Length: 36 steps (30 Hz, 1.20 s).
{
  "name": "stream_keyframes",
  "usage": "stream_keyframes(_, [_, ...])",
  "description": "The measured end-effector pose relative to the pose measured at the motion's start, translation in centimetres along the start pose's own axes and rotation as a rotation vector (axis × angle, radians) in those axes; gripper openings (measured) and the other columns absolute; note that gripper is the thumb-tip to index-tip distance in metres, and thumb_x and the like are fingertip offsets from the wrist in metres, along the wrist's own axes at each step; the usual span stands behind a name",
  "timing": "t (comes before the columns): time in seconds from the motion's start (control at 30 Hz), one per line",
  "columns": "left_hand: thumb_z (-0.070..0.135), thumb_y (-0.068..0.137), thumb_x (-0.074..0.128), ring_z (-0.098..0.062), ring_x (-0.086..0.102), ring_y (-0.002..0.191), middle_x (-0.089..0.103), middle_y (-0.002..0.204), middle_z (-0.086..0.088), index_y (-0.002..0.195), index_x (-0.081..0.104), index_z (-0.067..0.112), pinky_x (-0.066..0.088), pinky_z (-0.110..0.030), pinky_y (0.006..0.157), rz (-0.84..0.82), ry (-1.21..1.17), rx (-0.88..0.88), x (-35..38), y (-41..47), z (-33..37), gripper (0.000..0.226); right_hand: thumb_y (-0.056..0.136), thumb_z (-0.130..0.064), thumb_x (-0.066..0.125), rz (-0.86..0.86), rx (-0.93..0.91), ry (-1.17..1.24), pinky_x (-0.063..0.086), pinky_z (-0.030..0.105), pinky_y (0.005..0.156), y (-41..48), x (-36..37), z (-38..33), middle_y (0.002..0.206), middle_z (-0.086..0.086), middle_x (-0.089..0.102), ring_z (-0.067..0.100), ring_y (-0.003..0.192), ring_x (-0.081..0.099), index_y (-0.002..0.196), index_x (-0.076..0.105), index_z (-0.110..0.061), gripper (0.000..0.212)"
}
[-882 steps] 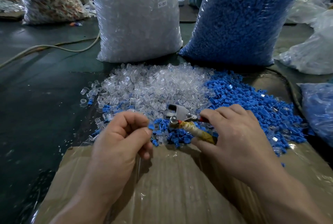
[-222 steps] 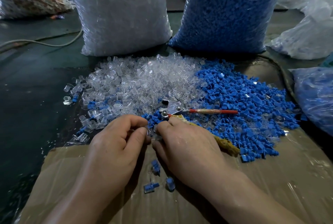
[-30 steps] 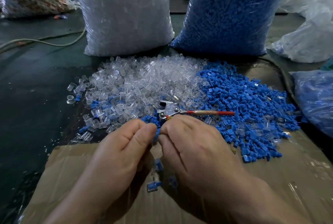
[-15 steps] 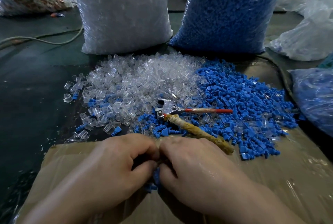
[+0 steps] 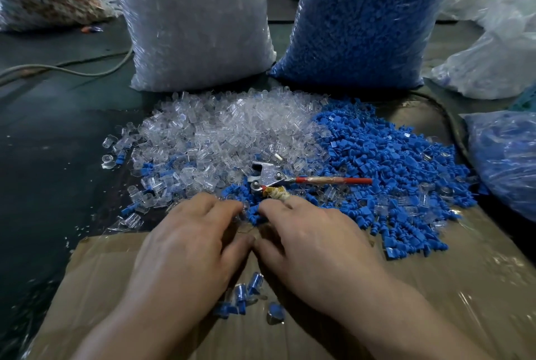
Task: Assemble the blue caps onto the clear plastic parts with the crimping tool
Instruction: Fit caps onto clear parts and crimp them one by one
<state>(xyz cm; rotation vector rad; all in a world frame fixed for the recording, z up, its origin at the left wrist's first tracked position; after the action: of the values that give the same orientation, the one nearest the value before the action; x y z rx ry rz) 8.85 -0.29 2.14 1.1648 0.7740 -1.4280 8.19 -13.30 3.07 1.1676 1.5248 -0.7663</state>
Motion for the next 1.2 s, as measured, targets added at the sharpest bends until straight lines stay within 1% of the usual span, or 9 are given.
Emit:
stream_keyframes(0.13, [0.041, 0.089, 0.061, -0.014, 0.062, 0.095, 0.065, 0.099, 0.015, 0.111, 0.071, 0.035, 0.04, -0.023, 0.079, 0.018, -0.018, 0.038, -0.1, 0.3, 0.5, 0.025, 0.098, -0.044, 0.04, 0.017, -0.007, -0.095, 0.028, 0.035, 0.053, 1.0, 0.7, -0.6, 0.1, -0.003, 0.047, 0.023, 0.066, 0.039, 0.117, 0.042, -0.032, 0.023])
stream_keyframes(0.37, [0.04, 0.083, 0.068, -0.004, 0.054, 0.096, 0.063, 0.095, 0.02, 0.099, 0.069, 0.037, 0.034, -0.014, 0.076, 0.024, -0.133, 0.029, 0.1, 0.6, 0.1, 0.016, 0.098, -0.034, 0.043, -0.024, -0.029, -0.048, 0.016, 0.032, 0.049, 1.2, 1.0, -0.3, 0.09, -0.008, 0.041, 0.018, 0.068, 0.035, 0.102, 0.048, -0.031, 0.007])
stream_keyframes(0.5, [0.039, 0.082, 0.069, 0.003, 0.048, 0.094, 0.061, 0.088, 0.024, 0.096, 0.066, 0.037, 0.036, -0.008, 0.074, 0.035, -0.212, 0.023, 0.1, 0.4, 0.1, 0.013, 0.096, -0.04, 0.044, -0.004, -0.057, 0.047, 0.021, 0.031, 0.055, 1.1, 0.7, -0.1, 0.089, -0.01, 0.048, 0.013, 0.071, 0.036, 0.097, 0.049, -0.033, 0.009])
stream_keyframes(0.63, [0.038, 0.077, 0.07, 0.007, 0.057, 0.085, 0.064, 0.081, 0.023, 0.088, 0.063, 0.039, 0.042, -0.011, 0.066, 0.072, -0.402, -0.061, 0.2, 0.3, -0.4, 0.013, 0.093, -0.038, 0.05, 0.016, -0.086, 0.174, 0.037, 0.035, 0.063, 0.8, 0.3, -0.3, 0.088, -0.009, 0.054, 0.016, 0.076, 0.05, 0.09, 0.044, -0.031, 0.009])
stream_keyframes(0.7, [0.027, 0.079, 0.077, 0.004, 0.061, 0.076, 0.066, 0.081, 0.025, 0.084, 0.064, 0.036, 0.043, -0.008, 0.064, 0.13, -0.515, -0.11, 0.2, 0.2, -1.0, 0.016, 0.092, -0.04, 0.05, 0.056, -0.041, 0.166, 0.039, 0.036, 0.063, 0.8, 0.0, 0.1, 0.092, -0.009, 0.057, 0.019, 0.08, 0.054, 0.098, 0.045, -0.033, 0.011])
stream_keyframes(0.8, [0.022, 0.083, 0.072, 0.003, 0.061, 0.071, 0.068, 0.081, 0.023, 0.089, 0.063, 0.039, 0.043, -0.007, 0.062, 0.215, -0.632, -0.161, 0.0, 0.0, -1.6, 0.02, 0.093, -0.049, 0.045, 0.096, 0.018, -0.012, 0.031, 0.032, 0.057, 0.8, -0.2, 0.5, 0.102, -0.008, 0.056, 0.023, 0.087, 0.06, 0.124, 0.039, -0.036, 0.034])
stream_keyframes(1.03, [0.003, 0.091, 0.064, -0.01, 0.073, 0.07, 0.073, 0.078, 0.001, 0.091, 0.065, 0.041, 0.061, -0.032, 0.069, 0.18, -0.889, -0.251, 1.2, 0.1, -2.3, 0.038, 0.099, -0.045, 0.041, 0.006, 0.017, -0.139, 0.01, 0.032, 0.045, 1.6, 0.7, -0.1, 0.087, -0.005, 0.034, 0.025, 0.082, 0.056, 0.107, 0.047, -0.03, 0.019])
stream_keyframes(1.13, [0.013, 0.087, 0.071, -0.019, 0.075, 0.078, 0.075, 0.079, 0.001, 0.093, 0.067, 0.042, 0.059, -0.055, 0.08, 0.157, -0.925, -0.29, 1.9, 0.1, -2.6, 0.03, 0.098, -0.036, 0.048, -0.005, 0.004, -0.128, 0.012, 0.032, 0.045, 1.8, 0.8, 0.0, 0.086, -0.006, 0.033, 0.024, 0.078, 0.055, 0.103, 0.047, -0.028, 0.009])
stream_keyframes(1.2, [0.027, 0.076, 0.07, -0.026, 0.074, 0.081, 0.074, 0.081, 0.0, 0.097, 0.068, 0.039, 0.058, -0.058, 0.081, 0.161, -0.951, -0.31, 2.1, 0.2, -2.8, 0.025, 0.097, -0.031, 0.051, -0.005, 0.004, -0.114, 0.015, 0.032, 0.045, 1.7, 0.9, 0.1, 0.085, -0.007, 0.034, 0.023, 0.075, 0.051, 0.104, 0.047, -0.028, 0.008])
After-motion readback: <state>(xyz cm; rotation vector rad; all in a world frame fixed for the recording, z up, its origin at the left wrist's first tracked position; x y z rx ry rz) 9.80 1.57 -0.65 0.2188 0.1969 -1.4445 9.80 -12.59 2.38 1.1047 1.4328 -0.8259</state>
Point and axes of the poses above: each hand's wrist, its own y-axis towards the middle knuckle, its own x-axis out of the palm, z = x × y, the point moved 8 cm from there along y, towards the middle knuckle
